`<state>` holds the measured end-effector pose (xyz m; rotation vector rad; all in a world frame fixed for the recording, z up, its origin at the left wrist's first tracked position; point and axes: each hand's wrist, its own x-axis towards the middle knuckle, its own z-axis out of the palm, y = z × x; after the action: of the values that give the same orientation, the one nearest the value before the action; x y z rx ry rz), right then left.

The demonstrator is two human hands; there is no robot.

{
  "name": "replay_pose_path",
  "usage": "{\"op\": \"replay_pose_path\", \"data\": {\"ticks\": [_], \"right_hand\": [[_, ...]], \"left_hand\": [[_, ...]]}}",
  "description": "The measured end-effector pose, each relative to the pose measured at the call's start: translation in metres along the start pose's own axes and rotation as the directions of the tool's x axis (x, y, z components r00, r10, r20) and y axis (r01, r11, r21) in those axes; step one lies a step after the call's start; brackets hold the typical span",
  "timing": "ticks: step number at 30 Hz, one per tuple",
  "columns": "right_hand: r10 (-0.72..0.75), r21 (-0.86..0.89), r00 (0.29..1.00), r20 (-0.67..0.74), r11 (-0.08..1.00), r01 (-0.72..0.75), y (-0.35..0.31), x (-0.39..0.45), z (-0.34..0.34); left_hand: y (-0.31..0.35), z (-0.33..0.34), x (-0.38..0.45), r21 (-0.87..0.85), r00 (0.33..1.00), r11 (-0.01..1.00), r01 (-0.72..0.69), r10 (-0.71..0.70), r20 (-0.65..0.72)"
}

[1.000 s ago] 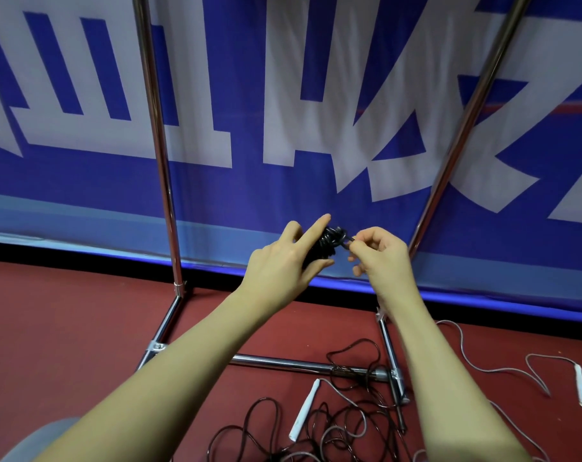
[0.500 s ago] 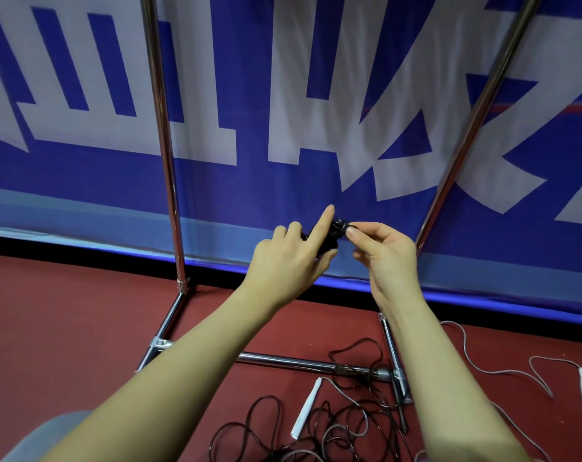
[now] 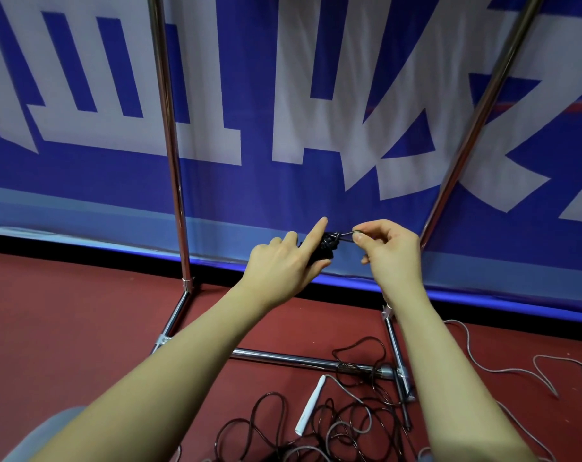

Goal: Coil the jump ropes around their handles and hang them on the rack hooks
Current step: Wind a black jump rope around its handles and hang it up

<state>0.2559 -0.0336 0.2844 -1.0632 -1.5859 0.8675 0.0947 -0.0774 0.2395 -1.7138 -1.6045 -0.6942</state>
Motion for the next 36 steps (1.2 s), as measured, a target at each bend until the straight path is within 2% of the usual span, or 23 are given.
{"op": "replay_pose_path", "data": {"ticks": [3,5,8,11,13,17,20,22,27,29,32,36], "right_hand": [[-0.053,-0.009,0.998,-0.026,0.999,0.052,0.001,-0.003,0.002],[-0.052,0.061,0.998,-0.021,0.997,0.053,0.000,-0.006,0.004],[0.076,0.240,0.996,0.046,0.967,-0.085,-0.002,-0.008,0.011],[0.204,0.296,0.966,0.156,0.924,-0.243,-0.003,-0.009,0.018],[0.226,0.353,0.961,0.160,0.896,-0.270,-0.004,-0.010,0.019],[0.160,0.349,0.986,0.044,0.922,-0.165,-0.009,-0.012,0.020],[-0.019,0.151,1.000,-0.023,0.988,0.022,-0.013,-0.013,0.022],[-0.136,0.032,0.990,-0.041,0.990,0.137,-0.015,-0.015,0.023],[-0.302,0.017,0.951,-0.071,0.952,0.304,-0.021,-0.016,0.020],[-0.284,0.103,0.955,-0.089,0.951,0.292,-0.028,-0.018,0.019],[-0.181,0.235,0.975,-0.129,0.950,0.207,-0.039,-0.017,0.020],[-0.067,0.291,0.976,-0.206,0.948,0.126,-0.045,-0.015,0.020]], "left_hand": [[-0.003,0.001,0.001,0.036,0.997,0.999,-0.024,0.026,-0.066],[-0.004,-0.001,0.003,0.048,0.993,0.999,-0.013,0.019,-0.116],[-0.005,-0.003,0.005,0.035,0.986,0.999,0.005,0.001,-0.166],[-0.003,-0.005,0.005,0.006,0.984,1.000,0.029,-0.027,-0.176],[-0.001,-0.006,0.007,0.004,0.985,0.999,0.043,-0.042,-0.169],[-0.001,-0.008,0.009,0.029,0.989,0.999,0.046,-0.041,-0.142],[-0.001,-0.006,0.008,0.028,0.992,0.998,0.052,-0.048,-0.120],[0.000,-0.009,0.009,-0.040,0.990,0.995,0.091,-0.095,-0.100],[0.002,-0.021,0.011,-0.258,0.987,0.959,0.114,-0.139,-0.082],[0.000,-0.026,0.013,-0.271,0.986,0.959,0.084,-0.119,-0.113],[-0.001,-0.032,0.015,-0.285,0.987,0.958,0.038,-0.081,-0.142],[0.003,-0.037,0.013,-0.281,0.989,0.960,0.011,-0.053,-0.140]]}}
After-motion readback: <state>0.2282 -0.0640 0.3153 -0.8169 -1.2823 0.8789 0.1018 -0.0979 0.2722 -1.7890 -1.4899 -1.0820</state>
